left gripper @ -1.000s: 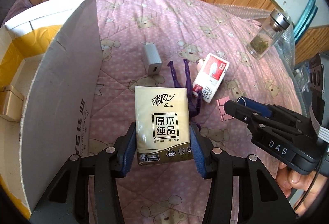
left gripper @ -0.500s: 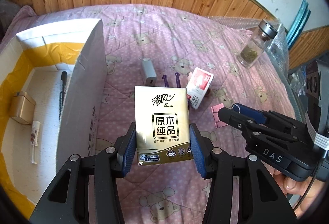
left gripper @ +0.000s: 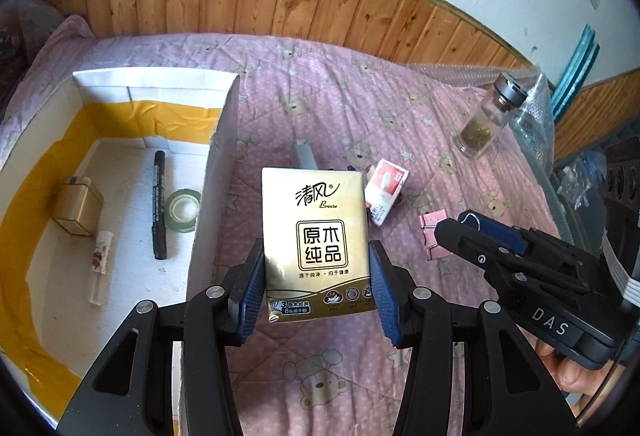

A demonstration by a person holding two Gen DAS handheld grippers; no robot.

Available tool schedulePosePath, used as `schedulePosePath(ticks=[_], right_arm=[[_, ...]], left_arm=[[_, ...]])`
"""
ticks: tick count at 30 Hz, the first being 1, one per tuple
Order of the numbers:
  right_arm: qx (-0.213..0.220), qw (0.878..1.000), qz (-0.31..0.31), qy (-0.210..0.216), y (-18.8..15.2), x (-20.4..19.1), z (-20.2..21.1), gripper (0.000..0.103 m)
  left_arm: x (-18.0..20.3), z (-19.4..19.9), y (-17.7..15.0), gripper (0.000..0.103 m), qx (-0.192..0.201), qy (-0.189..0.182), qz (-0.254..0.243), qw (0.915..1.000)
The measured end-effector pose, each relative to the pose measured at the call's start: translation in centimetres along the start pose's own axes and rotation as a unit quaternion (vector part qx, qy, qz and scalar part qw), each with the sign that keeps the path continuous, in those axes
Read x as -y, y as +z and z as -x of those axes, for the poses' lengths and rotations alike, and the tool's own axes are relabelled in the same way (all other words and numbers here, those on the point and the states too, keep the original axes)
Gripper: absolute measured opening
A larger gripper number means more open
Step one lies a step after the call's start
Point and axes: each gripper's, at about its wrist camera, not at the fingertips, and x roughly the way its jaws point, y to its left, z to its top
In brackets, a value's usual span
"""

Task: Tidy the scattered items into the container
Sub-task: 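Carry the tissue pack with the left tool while the right tool carries the clip to the box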

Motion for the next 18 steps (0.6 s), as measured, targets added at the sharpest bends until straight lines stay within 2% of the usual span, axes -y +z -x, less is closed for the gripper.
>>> schedulePosePath(ticks=[18], right_arm=[[0.059,0.998,0.024,0.017,-0.5,-4.4,5.1,0.036]], left_arm=[[-2.4,6.2,-1.1,0.050,0.052,0.009,0.025,0.9983]])
